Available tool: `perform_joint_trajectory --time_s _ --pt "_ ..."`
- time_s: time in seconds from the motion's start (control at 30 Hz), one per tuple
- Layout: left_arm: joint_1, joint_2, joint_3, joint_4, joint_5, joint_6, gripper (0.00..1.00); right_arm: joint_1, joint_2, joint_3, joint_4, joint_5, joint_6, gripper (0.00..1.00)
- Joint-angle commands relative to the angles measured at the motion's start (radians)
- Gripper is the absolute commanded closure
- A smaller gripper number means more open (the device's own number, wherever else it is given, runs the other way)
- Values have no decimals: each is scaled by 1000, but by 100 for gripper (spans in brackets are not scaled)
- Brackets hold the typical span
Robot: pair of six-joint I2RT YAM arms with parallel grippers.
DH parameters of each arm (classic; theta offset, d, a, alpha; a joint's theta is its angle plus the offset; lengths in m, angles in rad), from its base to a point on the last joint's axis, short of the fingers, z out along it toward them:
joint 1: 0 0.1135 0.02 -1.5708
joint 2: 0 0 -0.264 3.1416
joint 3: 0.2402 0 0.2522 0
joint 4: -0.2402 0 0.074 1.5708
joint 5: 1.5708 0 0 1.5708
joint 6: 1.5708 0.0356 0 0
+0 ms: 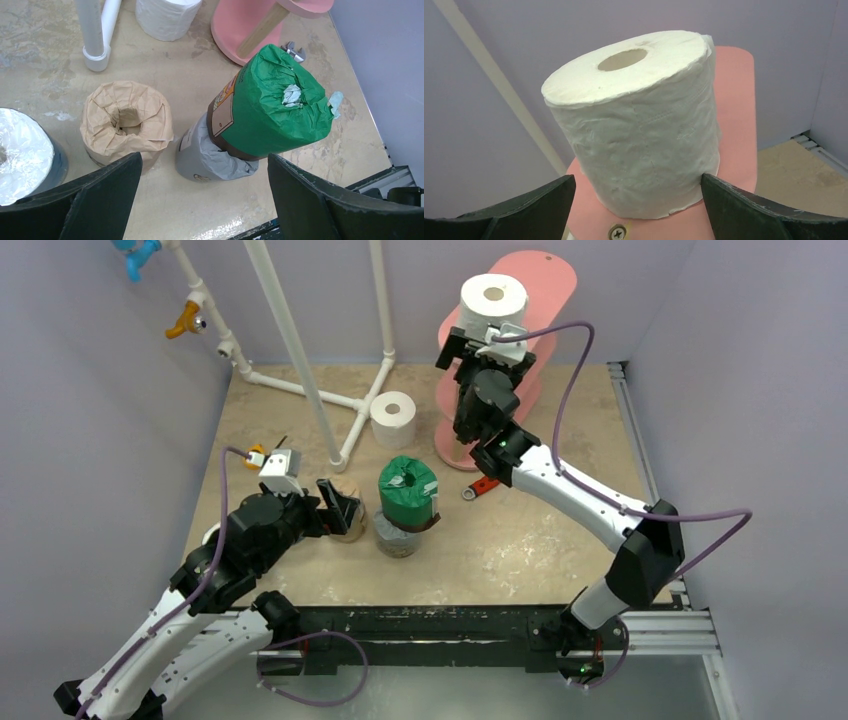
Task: Place and organize the paper towels onto the shelf
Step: Move the paper towel to the shelf.
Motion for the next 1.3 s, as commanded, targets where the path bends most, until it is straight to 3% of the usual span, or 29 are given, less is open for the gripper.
perform_joint_trajectory --time_s 0.0,1.27 --pt "-4 5 -8 17 -15 -3 5 -31 12 68 -15 4 20 1" --pt "-4 26 -6 19 -33 2 5 -143 122 202 -57 9 -12 1"
